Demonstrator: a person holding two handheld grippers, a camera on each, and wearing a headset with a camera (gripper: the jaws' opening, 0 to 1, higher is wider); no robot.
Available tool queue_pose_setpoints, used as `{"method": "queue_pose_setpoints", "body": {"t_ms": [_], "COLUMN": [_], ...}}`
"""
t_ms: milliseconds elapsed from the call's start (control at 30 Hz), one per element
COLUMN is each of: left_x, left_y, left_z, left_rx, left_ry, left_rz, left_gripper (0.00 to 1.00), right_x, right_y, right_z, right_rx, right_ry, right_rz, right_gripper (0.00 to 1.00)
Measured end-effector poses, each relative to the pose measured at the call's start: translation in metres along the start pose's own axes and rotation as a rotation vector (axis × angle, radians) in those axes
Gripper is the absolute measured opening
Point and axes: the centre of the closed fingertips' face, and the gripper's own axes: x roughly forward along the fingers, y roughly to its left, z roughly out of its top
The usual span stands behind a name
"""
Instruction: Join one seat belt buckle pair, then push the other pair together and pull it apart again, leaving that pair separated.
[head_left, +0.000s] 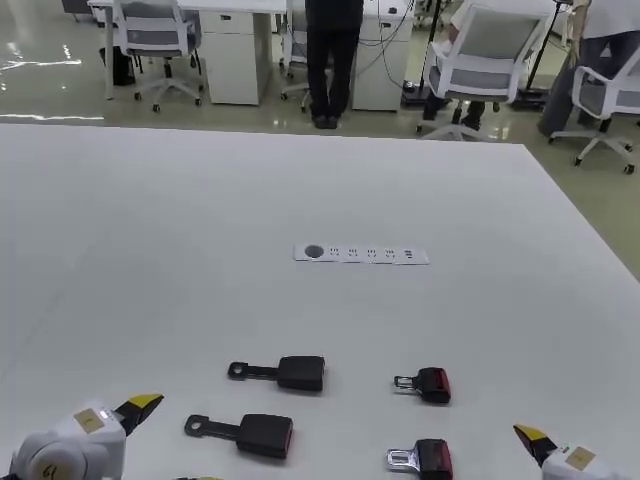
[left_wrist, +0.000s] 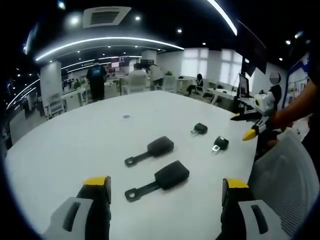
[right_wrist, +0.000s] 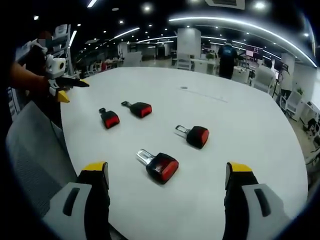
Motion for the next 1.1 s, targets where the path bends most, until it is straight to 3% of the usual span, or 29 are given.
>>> {"method": "queue_pose_setpoints", "body": {"t_ms": [1100], "left_x": [0.031], "left_y": [0.001], "left_z": [-0.001], "left_rx": [0.013], "left_ry": [0.044], "left_rz": [-0.048], "left_gripper": [0.94], "right_x": [0.023], "right_y": [0.0], "right_z": [-0.001], "right_rx": [-0.015], "right_ry": [0.039], "right_rz": [0.034], "right_gripper": [0.97]}}
